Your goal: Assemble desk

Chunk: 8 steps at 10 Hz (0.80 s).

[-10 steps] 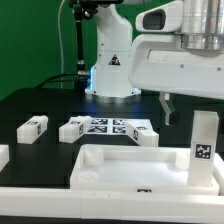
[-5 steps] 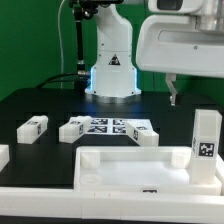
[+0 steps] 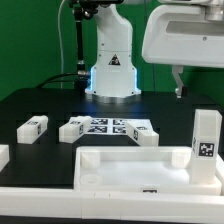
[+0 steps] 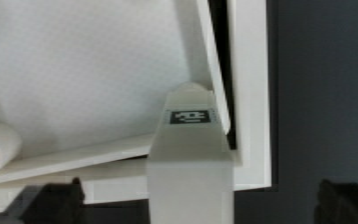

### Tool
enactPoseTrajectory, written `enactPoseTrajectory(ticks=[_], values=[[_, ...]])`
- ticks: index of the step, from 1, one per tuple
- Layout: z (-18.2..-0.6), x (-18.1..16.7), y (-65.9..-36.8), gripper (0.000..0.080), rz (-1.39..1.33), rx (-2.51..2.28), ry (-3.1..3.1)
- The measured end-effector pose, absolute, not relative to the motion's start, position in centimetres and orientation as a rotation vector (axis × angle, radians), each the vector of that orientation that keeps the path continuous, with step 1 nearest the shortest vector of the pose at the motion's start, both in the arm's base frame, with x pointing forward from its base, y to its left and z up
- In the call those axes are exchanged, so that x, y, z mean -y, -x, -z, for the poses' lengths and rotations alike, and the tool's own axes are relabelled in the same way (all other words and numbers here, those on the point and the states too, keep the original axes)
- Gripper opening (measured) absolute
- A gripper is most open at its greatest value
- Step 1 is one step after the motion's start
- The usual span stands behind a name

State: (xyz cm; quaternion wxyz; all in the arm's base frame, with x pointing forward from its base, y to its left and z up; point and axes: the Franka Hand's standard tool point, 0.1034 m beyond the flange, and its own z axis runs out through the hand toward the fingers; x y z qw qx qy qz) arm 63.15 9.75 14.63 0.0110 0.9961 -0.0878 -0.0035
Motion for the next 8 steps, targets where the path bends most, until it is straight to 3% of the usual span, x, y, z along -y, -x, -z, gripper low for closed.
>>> enactPoseTrajectory(ticks=[2,6,8], values=[[-14.5,-9.7,-63.1,0.0649,0.007,0.236,-3.109],[-13.6,-9.5,-59.6,0.0649,0.061,-0.301,-3.106],[-13.3,-9.2,-58.9,0.0649,0.112,-0.288,-3.11]])
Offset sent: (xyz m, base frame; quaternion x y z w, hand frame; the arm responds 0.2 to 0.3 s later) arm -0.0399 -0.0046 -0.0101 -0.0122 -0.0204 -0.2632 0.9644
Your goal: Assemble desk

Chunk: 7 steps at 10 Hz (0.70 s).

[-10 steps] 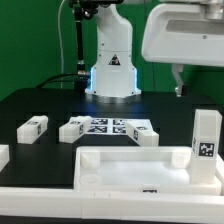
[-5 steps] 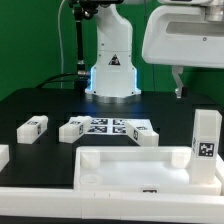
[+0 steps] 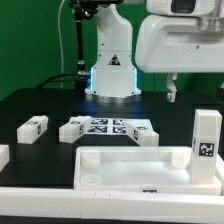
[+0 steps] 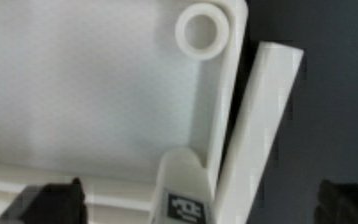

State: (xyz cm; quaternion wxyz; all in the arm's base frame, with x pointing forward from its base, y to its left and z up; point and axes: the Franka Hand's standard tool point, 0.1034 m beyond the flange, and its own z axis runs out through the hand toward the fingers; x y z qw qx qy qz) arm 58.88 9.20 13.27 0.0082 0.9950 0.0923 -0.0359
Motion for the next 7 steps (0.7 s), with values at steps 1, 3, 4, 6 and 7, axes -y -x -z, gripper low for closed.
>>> enactPoseTrajectory(ticks=[1,3,4,6,7], values=[[-13.2,-9.2,-58.9,0.0649,0.108,-0.288,-3.11],[-13.0,-9.1,-57.8,0.0649,0.299,-0.287,-3.09],[-12.6,-8.7,-58.2,0.0649,0.32,-0.319,-3.088],[-11.3,-6.8,-55.7,0.0649,0.452,-0.374,-3.072],[-10.4,-5.9,-55.3,0.0649,0.373,-0.408,-3.082]])
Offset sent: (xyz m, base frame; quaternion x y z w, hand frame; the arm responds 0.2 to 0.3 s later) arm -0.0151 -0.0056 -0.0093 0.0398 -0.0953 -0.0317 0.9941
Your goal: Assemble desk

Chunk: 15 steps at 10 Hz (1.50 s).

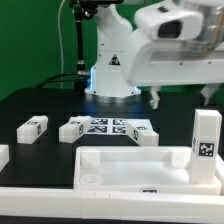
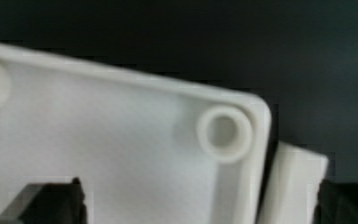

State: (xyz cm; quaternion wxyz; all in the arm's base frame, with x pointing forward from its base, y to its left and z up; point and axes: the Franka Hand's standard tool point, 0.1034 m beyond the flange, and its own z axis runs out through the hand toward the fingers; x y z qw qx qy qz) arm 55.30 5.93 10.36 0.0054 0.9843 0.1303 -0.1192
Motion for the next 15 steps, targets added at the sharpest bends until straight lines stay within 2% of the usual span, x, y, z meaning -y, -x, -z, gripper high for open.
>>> enactPoseTrajectory(ticks=[2,5,6,10,13,15], values=[[-9.3,-5.3,-53.8,0.0649,0.391,-0.398,-3.082],[-9.3,-5.3,-53.7,0.0649,0.418,-0.398,-3.078],[-9.2,-5.3,-53.3,0.0649,0.459,-0.399,-3.073],[-7.0,-6.0,-49.3,0.0649,0.779,-0.599,-2.893],[-6.6,-6.1,-49.2,0.0649,1.013,-0.575,-2.813],[-6.0,-6.1,-49.2,0.0649,0.977,-0.589,-2.824]])
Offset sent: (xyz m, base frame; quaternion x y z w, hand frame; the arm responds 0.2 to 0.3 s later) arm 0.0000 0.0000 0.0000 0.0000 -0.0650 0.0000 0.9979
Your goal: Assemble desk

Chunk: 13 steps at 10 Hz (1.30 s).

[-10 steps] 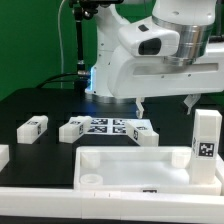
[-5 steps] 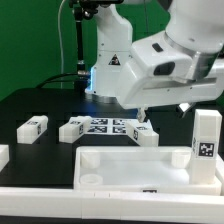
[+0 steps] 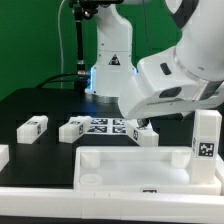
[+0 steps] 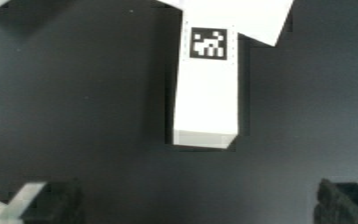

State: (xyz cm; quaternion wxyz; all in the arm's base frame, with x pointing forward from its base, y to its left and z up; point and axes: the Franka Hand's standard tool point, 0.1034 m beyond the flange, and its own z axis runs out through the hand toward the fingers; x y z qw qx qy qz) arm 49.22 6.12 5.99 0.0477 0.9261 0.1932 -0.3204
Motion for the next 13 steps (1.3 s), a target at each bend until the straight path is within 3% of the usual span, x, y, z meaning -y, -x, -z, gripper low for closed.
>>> enactPoseTrajectory(ticks=[4,9,13], values=[[-4.9,-5.9,-48.2,0.0649,0.997,-0.615,-2.817],[-4.6,-5.5,-46.3,0.0649,1.419,-0.553,-2.63],[-5.0,-5.1,-45.9,0.0649,1.415,-0.546,-2.639]])
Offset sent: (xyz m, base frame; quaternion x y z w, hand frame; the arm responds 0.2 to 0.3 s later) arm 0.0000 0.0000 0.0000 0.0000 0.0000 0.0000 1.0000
